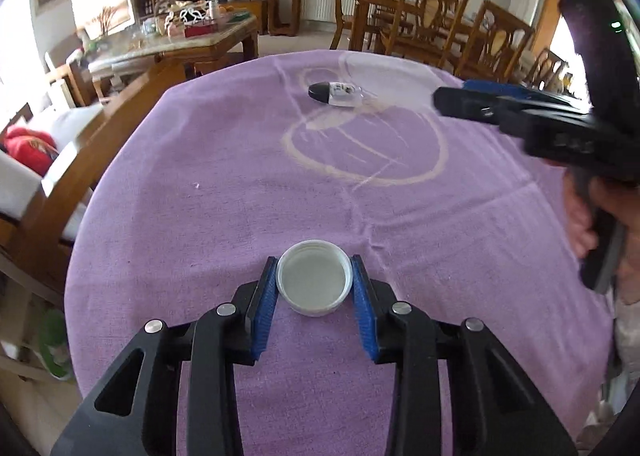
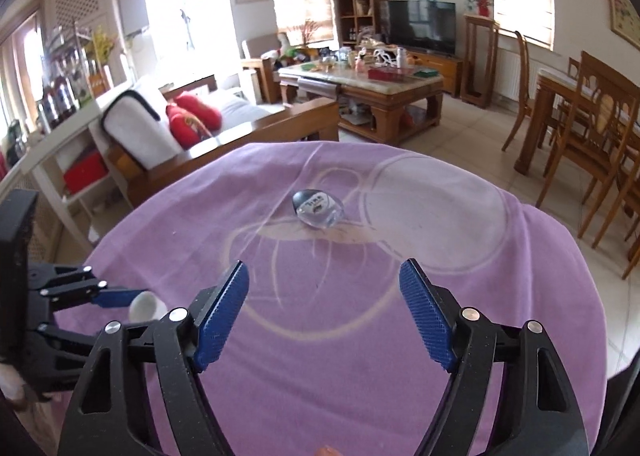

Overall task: Collect trash
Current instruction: 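Grasp the white bottle cap with the left tool while the right grasps the eye-drop bottle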

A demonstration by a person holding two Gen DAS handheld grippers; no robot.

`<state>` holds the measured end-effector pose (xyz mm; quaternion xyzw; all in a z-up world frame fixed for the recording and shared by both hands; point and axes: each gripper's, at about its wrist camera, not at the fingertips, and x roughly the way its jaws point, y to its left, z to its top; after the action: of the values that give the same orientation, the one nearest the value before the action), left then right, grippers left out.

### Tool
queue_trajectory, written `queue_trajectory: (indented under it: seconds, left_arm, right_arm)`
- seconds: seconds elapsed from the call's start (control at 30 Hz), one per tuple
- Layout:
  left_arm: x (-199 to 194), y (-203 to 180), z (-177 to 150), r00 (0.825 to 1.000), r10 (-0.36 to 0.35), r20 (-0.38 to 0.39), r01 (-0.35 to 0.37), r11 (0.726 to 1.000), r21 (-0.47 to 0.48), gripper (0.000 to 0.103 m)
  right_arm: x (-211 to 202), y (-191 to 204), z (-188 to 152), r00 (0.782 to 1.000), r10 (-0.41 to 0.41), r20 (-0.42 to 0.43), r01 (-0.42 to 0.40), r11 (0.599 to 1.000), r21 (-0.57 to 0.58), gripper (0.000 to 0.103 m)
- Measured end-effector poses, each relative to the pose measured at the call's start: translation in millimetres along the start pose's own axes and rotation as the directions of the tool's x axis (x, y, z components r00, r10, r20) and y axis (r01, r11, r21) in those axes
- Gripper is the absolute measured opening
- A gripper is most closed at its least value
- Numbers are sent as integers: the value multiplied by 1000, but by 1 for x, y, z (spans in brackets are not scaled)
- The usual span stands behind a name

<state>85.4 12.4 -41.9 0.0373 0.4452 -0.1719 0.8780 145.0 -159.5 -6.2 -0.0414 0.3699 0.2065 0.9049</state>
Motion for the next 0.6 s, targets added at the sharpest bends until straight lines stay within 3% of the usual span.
queue_trajectory:
  seconds: [0.13,0.4,0.6]
  left_arm:
    - [-3,-7,1,1000,17,13,-18,1000,23,35]
    - [-10,2,2,998,6,65,-5,1000,-22,35]
    - [-13,6,4,997,4,83,-1,999,-40,35]
  right_arm:
    - [38,0,18,999,-18,-40,17,1000,-24,77]
    - [102,2,46,993,-57,-108,48,995,-87,77]
    - [129,6,52,986,-38,-163,23,996,-89,49]
